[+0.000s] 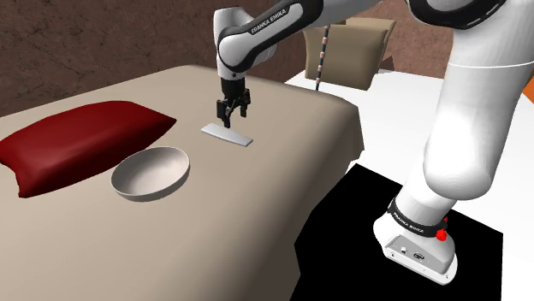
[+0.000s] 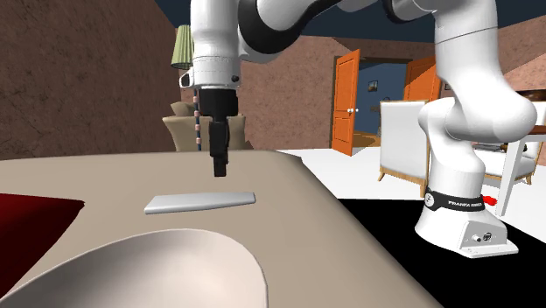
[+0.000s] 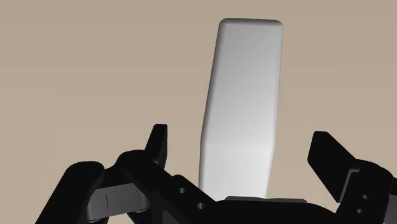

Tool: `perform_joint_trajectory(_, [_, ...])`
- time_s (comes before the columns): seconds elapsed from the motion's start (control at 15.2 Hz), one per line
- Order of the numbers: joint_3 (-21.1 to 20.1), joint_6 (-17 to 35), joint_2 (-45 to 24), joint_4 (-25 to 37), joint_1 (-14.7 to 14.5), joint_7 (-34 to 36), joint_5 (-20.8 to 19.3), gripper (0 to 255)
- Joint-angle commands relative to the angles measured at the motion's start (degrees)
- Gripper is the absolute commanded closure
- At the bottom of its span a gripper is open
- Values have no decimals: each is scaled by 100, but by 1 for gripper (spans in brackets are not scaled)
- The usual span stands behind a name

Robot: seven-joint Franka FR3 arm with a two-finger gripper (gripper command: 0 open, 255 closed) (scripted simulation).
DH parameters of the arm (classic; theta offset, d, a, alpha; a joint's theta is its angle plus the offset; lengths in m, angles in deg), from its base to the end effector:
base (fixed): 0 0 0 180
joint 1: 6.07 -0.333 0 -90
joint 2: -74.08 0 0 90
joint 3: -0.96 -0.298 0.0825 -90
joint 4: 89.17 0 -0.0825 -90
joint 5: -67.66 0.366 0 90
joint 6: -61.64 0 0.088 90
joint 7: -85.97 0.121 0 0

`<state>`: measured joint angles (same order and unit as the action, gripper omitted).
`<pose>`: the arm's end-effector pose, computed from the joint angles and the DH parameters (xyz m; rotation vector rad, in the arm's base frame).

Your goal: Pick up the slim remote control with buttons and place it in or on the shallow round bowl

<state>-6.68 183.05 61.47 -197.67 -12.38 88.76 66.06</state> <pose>0.5738 0.1379 0.3679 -3.1188 -0.3223 -0.0102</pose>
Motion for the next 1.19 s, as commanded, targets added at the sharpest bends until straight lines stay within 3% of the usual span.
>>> perform_joint_trajectory(0.0, [-18,26,-477,448,-64,65,-68,0])
perform_joint_trajectory(0.13, [-21,33,-718,682,-104,95,-101,0])
perform_joint_trajectory(0.59, [0,518,-992,468,-120,126,-150,0])
perform_joint_trajectory(1.12, [0,518,-991,467,-121,126,-150,0])
